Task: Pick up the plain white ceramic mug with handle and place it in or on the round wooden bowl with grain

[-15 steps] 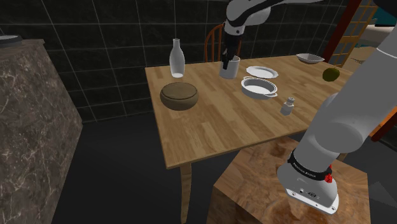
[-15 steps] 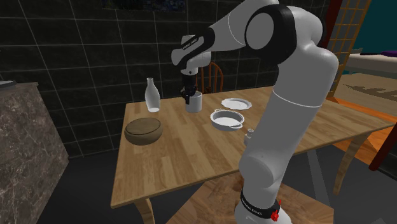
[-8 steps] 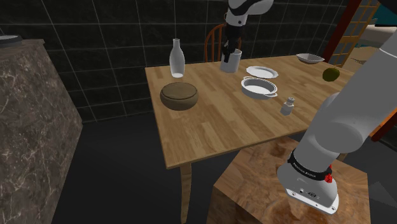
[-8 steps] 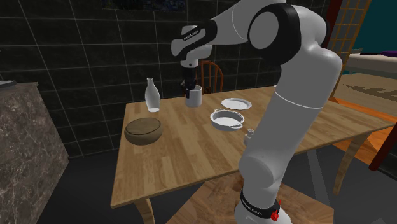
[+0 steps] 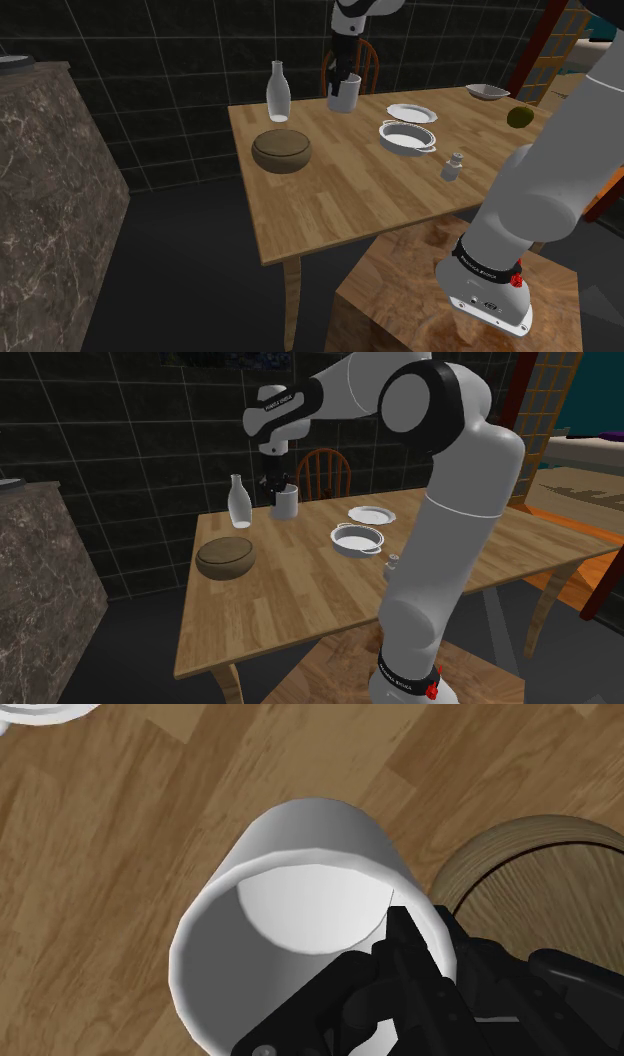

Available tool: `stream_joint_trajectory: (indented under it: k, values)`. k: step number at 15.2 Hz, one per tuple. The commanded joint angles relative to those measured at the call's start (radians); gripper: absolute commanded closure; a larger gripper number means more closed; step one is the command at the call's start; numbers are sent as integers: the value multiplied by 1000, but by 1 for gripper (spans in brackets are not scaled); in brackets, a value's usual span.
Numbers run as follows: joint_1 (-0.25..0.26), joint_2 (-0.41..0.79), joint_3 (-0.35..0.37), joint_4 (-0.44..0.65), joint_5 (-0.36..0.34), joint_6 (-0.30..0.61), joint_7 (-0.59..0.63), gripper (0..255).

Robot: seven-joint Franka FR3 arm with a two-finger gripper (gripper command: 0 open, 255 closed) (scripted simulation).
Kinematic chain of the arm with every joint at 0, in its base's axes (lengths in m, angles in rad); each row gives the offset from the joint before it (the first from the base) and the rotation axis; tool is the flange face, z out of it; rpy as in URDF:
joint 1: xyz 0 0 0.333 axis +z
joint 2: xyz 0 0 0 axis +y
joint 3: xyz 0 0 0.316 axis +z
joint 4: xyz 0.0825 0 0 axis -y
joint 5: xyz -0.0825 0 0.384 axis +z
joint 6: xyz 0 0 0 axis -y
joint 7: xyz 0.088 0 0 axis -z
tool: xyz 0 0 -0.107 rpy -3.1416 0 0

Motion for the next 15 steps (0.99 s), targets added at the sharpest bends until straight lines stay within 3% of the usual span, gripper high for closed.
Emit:
stream_joint_trajectory:
  k: [1,8,15]
  values:
    - [21,20,26,25,3,-6,46,255]
    - [90,131,101,171,13,-45,187,255]
    - [158,285,162,387,11,-111,316,255]
